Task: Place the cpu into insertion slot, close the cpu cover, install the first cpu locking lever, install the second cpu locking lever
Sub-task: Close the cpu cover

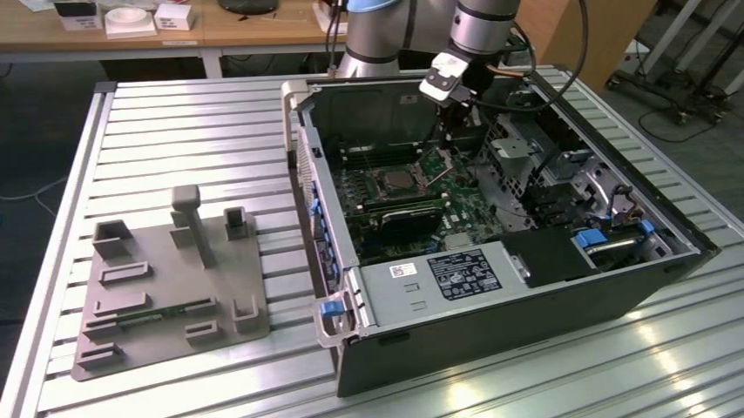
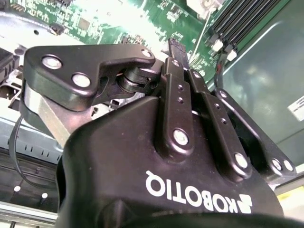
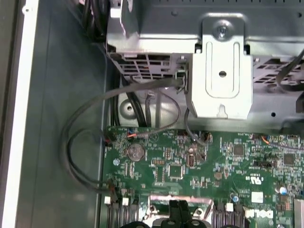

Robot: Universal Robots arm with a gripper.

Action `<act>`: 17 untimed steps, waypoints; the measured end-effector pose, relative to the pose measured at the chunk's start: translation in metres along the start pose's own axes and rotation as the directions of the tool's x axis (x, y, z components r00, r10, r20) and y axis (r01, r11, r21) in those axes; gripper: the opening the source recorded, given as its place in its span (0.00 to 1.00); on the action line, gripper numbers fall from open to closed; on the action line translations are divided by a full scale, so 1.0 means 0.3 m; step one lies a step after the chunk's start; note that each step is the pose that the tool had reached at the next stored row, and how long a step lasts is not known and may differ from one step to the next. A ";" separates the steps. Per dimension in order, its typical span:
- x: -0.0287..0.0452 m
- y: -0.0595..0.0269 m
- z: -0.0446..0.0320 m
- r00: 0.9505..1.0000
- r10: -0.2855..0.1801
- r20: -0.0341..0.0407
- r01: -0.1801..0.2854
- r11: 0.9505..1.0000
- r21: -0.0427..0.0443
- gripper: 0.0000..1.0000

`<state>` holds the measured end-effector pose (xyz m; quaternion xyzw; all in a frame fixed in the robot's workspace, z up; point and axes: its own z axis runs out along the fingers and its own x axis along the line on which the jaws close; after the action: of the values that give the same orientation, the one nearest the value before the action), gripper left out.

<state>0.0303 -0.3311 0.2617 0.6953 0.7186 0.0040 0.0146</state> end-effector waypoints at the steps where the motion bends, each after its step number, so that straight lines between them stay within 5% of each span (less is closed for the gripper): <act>1: 0.000 0.005 0.000 1.000 0.000 0.000 0.000 1.000 0.000 0.10; 17: 0.001 0.072 0.008 1.000 0.000 0.000 0.000 1.000 0.000 0.10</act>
<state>0.0521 -0.3300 0.2598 0.6953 0.7186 0.0039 0.0146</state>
